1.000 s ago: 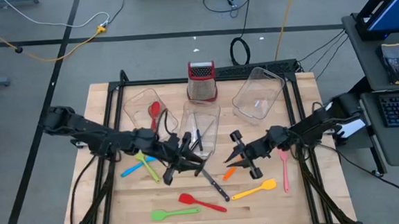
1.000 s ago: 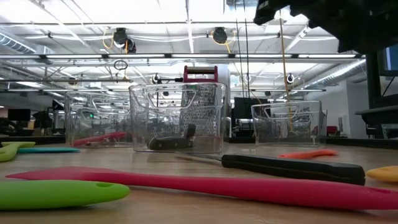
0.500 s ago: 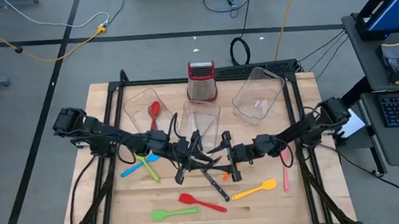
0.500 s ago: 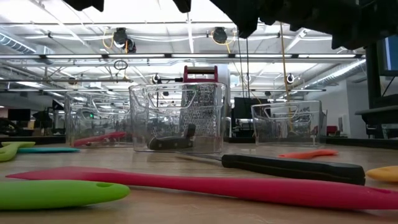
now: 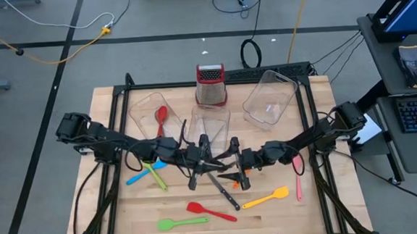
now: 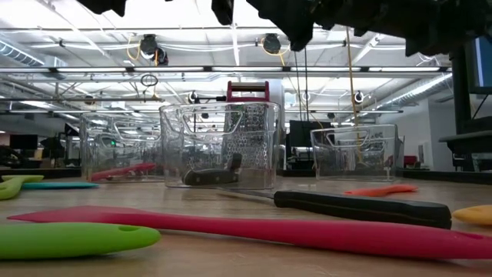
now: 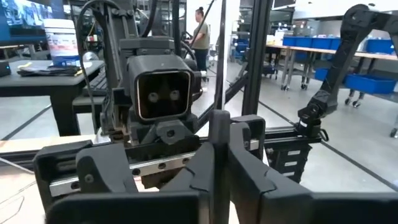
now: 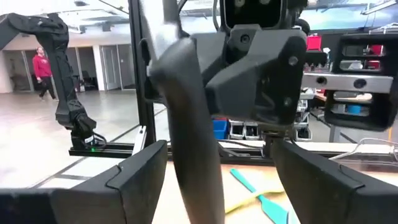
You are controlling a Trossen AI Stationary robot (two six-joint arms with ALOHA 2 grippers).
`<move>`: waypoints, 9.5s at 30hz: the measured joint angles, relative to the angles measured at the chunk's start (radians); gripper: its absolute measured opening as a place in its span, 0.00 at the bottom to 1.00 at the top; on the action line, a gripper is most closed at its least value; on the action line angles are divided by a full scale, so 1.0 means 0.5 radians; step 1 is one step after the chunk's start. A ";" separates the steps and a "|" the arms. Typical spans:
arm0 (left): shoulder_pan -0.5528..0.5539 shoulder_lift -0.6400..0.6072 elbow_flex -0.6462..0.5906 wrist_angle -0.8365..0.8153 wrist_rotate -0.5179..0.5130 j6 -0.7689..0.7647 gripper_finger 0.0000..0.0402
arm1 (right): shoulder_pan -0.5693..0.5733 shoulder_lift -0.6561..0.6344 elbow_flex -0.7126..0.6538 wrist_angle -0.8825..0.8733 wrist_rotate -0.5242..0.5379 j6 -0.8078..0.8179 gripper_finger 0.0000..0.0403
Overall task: Pick & Place Kitchen Items
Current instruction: Put the black knife into the middle transparent bin
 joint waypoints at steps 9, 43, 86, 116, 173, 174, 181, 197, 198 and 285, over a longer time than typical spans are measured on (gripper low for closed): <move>-0.006 0.067 0.000 0.086 -0.059 0.013 0.00 | 0.009 -0.001 0.165 -0.496 0.254 0.144 0.61; -0.592 -0.276 0.001 -1.566 -0.687 -1.551 0.03 | 0.101 -0.013 0.164 -0.849 0.355 0.072 0.07; -0.855 0.229 0.006 -2.609 -0.783 -0.728 0.71 | 0.100 -0.012 0.164 -0.810 0.204 0.059 0.11; -0.380 0.222 -0.144 -2.267 -0.026 0.223 0.20 | 0.100 -0.012 0.164 -0.804 0.200 0.111 0.11; -0.356 0.102 0.917 -2.812 -1.518 1.784 0.19 | 0.036 -0.277 0.163 -1.042 0.300 0.003 0.24; -0.372 0.108 0.917 -2.816 -1.533 1.788 0.19 | 0.017 -0.289 0.163 -1.059 0.276 0.044 0.27; -0.478 0.197 0.917 -2.803 -1.628 1.892 0.08 | -0.186 -0.330 0.162 -1.184 -0.116 0.601 0.51; -0.376 0.417 0.916 -2.734 -1.837 1.948 0.01 | -0.336 -0.332 0.164 -1.357 -0.312 0.788 0.58; -0.375 0.416 0.916 -2.732 -1.836 1.932 0.02 | -0.336 -0.332 0.164 -1.376 -0.313 0.776 0.58; -0.913 -1.626 -1.532 -0.844 -0.998 -0.447 0.30 | 0.252 0.387 1.149 -3.122 -0.166 1.408 0.49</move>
